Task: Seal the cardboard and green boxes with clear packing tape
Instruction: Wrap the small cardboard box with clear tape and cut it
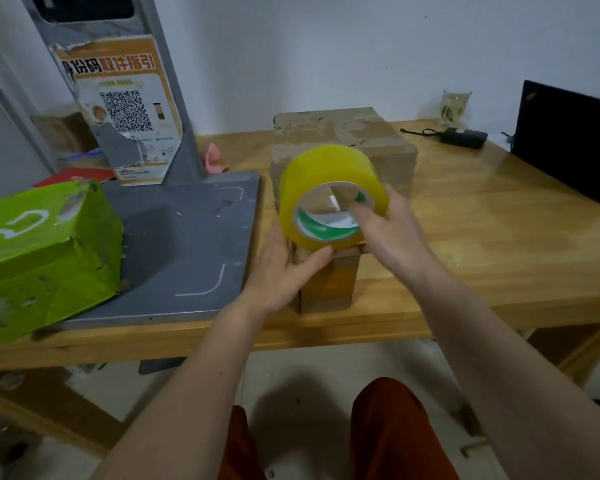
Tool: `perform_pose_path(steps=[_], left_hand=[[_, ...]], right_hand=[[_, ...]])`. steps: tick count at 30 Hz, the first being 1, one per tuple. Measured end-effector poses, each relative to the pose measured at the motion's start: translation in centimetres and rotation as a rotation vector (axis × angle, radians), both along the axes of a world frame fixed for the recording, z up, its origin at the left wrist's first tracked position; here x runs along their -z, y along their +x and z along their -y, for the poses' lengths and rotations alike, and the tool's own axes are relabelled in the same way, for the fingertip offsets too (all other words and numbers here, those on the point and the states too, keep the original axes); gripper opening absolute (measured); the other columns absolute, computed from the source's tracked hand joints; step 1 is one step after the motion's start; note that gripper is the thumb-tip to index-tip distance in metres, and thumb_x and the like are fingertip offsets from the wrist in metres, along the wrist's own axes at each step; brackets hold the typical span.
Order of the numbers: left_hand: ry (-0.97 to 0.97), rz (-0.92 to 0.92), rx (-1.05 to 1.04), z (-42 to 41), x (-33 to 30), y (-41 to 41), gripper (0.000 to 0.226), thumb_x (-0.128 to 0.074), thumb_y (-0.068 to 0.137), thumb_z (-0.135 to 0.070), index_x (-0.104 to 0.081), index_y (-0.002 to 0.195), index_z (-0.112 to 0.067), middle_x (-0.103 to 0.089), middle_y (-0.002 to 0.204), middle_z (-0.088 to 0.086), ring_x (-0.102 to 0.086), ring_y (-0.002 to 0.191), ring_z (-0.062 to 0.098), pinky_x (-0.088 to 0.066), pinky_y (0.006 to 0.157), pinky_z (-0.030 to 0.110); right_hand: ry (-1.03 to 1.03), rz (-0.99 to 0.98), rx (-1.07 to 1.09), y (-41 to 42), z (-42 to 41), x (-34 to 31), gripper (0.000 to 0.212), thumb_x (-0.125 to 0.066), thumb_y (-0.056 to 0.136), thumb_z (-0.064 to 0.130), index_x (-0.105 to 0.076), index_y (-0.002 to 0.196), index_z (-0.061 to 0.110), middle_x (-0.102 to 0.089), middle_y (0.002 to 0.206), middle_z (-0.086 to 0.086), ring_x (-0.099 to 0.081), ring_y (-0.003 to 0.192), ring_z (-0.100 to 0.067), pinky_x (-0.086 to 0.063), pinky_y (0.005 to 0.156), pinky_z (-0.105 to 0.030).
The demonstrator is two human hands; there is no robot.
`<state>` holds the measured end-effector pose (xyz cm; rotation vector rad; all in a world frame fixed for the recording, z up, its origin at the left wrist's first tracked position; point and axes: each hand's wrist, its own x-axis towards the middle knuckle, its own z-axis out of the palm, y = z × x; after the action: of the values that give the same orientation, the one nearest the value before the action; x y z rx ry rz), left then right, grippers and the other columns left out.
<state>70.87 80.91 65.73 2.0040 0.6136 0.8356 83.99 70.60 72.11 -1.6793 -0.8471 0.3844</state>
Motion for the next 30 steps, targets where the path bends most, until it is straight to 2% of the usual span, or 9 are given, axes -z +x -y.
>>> perform_pose_path(steps=[2, 4, 7, 10, 13, 16, 22, 26, 30], left_hand=[[0.022, -0.006, -0.023, -0.2, 0.3, -0.5, 0.050, -0.057, 0.077, -0.065, -0.041, 0.121, -0.048, -0.039, 0.139, -0.022, -0.037, 0.133, 0.000, -0.035, 0.113, 0.035], [0.039, -0.027, -0.014, -0.4, 0.3, -0.6, 0.051, -0.055, 0.078, -0.064, -0.044, 0.122, -0.043, -0.037, 0.141, -0.019, -0.035, 0.135, 0.000, -0.034, 0.114, 0.038], [0.080, -0.033, -0.014, -0.5, 0.2, -0.6, 0.056, -0.054, 0.079, -0.064, -0.046, 0.127, -0.035, -0.037, 0.143, -0.015, -0.034, 0.135, 0.001, -0.034, 0.114, 0.040], [0.099, -0.046, -0.016, -0.3, 0.2, -0.5, 0.056, -0.053, 0.079, -0.066, -0.045, 0.127, -0.036, -0.037, 0.143, -0.016, -0.036, 0.135, 0.002, -0.036, 0.112, 0.041], [0.114, -0.110, -0.019, 0.2, -0.3, -0.5, 0.059, -0.051, 0.077, -0.069, -0.044, 0.126, -0.037, -0.036, 0.144, -0.018, -0.037, 0.133, 0.002, -0.039, 0.108, 0.039], [0.091, -0.191, -0.031, 0.5, -1.4, -0.5, 0.063, -0.060, 0.077, -0.064, -0.043, 0.129, -0.031, -0.033, 0.143, -0.016, -0.038, 0.129, 0.003, -0.041, 0.107, 0.041], [0.197, -0.448, -0.235, 4.1, -3.1, 2.4, 0.102, -0.081, 0.063, -0.060, -0.031, 0.145, -0.025, -0.018, 0.155, -0.004, -0.029, 0.140, 0.017, -0.037, 0.110, 0.037], [0.245, -0.458, -0.336, 4.8, -3.0, 4.1, 0.091, -0.077, 0.070, -0.051, -0.033, 0.144, -0.022, -0.022, 0.156, 0.000, -0.038, 0.135, 0.027, -0.043, 0.102, 0.040], [0.182, -0.436, -0.249, 3.9, -3.0, 4.0, 0.089, -0.076, 0.071, -0.044, -0.035, 0.147, -0.024, -0.015, 0.161, -0.004, -0.038, 0.137, 0.026, -0.041, 0.107, 0.039]], right_hand=[[0.100, -0.223, 0.001, 0.9, 0.7, -1.1, 0.025, -0.052, 0.095, 0.015, -0.056, 0.119, 0.015, -0.062, 0.114, -0.011, -0.067, 0.096, -0.029, -0.061, 0.063, -0.046], [0.132, -0.289, 0.011, 1.9, 1.3, -1.4, 0.026, -0.052, 0.094, 0.010, -0.057, 0.119, 0.013, -0.062, 0.114, -0.015, -0.068, 0.094, -0.033, -0.060, 0.060, -0.048], [0.119, -0.256, 0.014, 2.2, 1.6, -1.0, 0.025, -0.055, 0.093, 0.014, -0.057, 0.118, 0.013, -0.063, 0.113, -0.015, -0.067, 0.095, -0.032, -0.060, 0.063, -0.049], [0.080, -0.058, 0.078, 2.7, 1.8, -0.7, 0.020, -0.057, 0.085, 0.025, -0.061, 0.105, 0.021, -0.065, 0.105, -0.011, -0.065, 0.095, -0.028, -0.057, 0.078, -0.053], [0.091, 0.055, 0.170, 3.1, 1.8, -0.3, 0.016, -0.056, 0.087, 0.020, -0.062, 0.101, 0.016, -0.065, 0.099, -0.011, -0.063, 0.091, -0.023, -0.054, 0.081, -0.047], [0.133, -0.058, 0.198, 3.0, 1.5, 0.5, 0.021, -0.056, 0.083, 0.021, -0.066, 0.101, 0.014, -0.067, 0.097, -0.014, -0.066, 0.090, -0.029, -0.056, 0.079, -0.054], [0.160, -0.165, 0.106, 3.3, 1.5, 0.8, 0.023, -0.063, 0.086, 0.009, -0.063, 0.108, 0.018, -0.066, 0.105, -0.011, -0.068, 0.093, -0.026, -0.060, 0.071, -0.052], [0.224, -0.261, 0.073, 2.6, 1.4, 1.3, 0.035, -0.066, 0.083, 0.001, -0.059, 0.107, 0.025, -0.065, 0.106, -0.010, -0.068, 0.094, -0.025, -0.061, 0.066, -0.048], [0.161, -0.090, 0.104, 3.6, 1.7, 1.0, 0.029, -0.061, 0.082, 0.000, -0.058, 0.107, 0.015, -0.064, 0.102, -0.013, -0.065, 0.092, -0.027, -0.059, 0.075, -0.046]])
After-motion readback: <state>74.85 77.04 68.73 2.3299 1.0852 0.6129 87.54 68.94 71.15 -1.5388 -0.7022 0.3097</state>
